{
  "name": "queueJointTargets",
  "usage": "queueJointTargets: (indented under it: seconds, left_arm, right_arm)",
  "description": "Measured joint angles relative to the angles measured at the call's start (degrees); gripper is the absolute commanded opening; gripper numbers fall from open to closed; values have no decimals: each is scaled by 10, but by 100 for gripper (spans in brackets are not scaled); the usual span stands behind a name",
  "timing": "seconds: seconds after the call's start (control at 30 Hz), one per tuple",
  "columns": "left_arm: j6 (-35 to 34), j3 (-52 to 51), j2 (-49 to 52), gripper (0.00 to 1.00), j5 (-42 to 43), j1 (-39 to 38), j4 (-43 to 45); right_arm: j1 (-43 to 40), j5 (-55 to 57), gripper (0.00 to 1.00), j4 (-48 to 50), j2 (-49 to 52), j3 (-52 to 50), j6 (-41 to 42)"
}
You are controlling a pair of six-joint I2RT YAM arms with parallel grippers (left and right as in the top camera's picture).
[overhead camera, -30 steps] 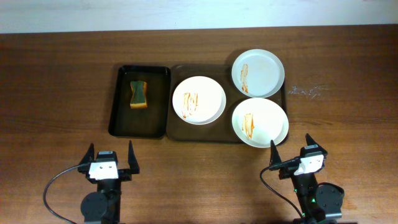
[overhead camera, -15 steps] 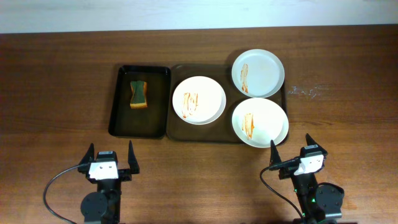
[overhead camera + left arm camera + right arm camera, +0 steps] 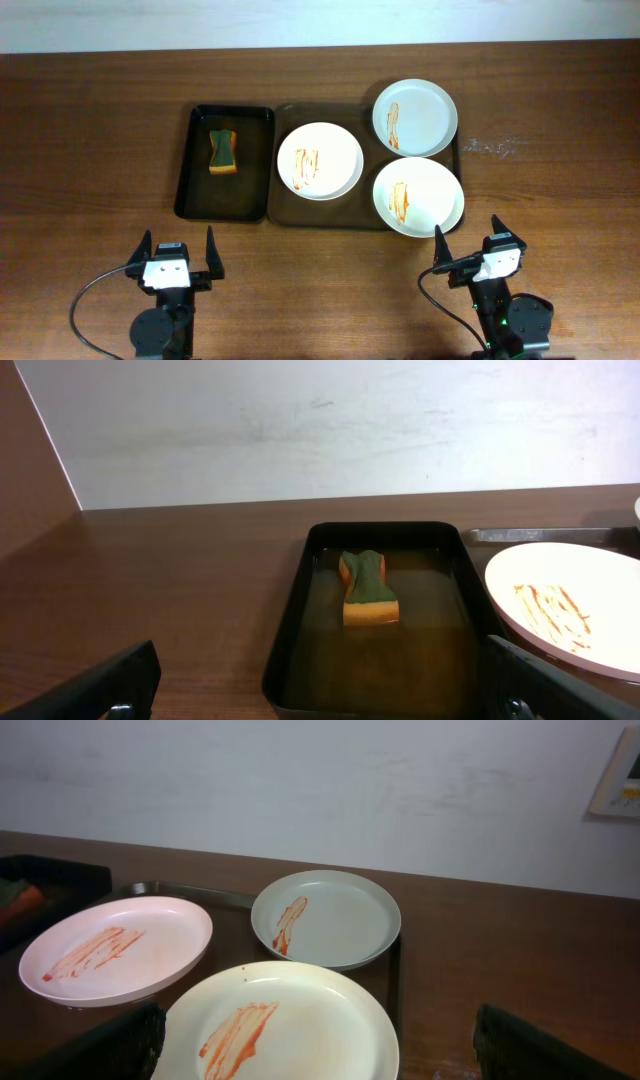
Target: Clean dirty plates on tray and stack at the side
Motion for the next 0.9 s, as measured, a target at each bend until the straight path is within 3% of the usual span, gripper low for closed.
queueJointTargets:
  seconds: [0.23, 0.6, 0.77, 0.9]
  left_arm:
    - [0, 0, 0, 99, -1, 0, 4]
    - [0, 2, 8, 99, -2, 0, 9]
    - [0, 63, 88, 99, 0, 0, 10]
    - [0, 144, 177, 99, 8, 0, 24]
  right_arm:
    - [0, 0, 98, 0, 0, 0, 0]
    - [0, -46, 98, 76, -1, -1, 0]
    - [0, -71, 98, 75, 9, 21, 0]
    - [0, -80, 98, 76, 62, 97, 0]
